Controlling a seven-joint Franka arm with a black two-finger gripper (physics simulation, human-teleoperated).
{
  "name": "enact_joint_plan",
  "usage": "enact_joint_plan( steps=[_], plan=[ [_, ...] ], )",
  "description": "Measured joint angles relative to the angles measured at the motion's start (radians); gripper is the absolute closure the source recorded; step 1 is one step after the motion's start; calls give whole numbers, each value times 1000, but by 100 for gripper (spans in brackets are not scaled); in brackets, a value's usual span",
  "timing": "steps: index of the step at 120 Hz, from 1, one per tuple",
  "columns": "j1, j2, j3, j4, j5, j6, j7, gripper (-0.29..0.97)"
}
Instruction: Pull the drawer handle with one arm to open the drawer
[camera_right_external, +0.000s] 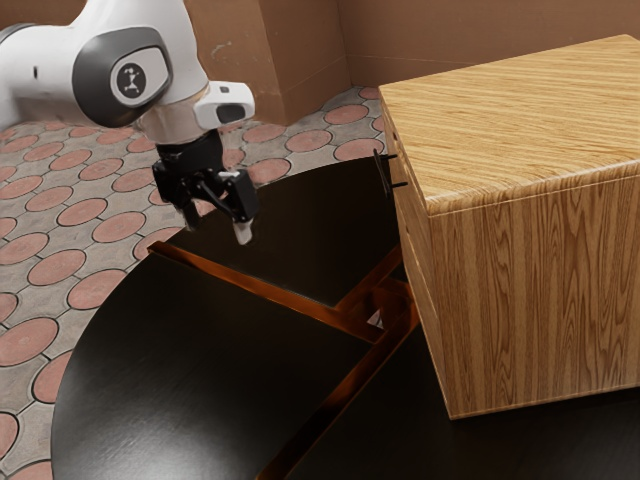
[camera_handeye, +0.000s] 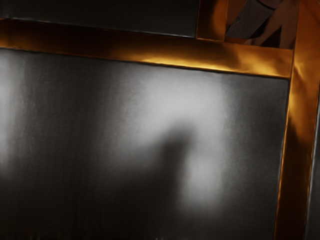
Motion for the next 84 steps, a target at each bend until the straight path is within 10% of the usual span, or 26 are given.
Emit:
enact_joint_plan(
  steps=[84],
  plan=[
    [-29, -136, 14, 5, -31, -28, 32, 0]
  ],
)
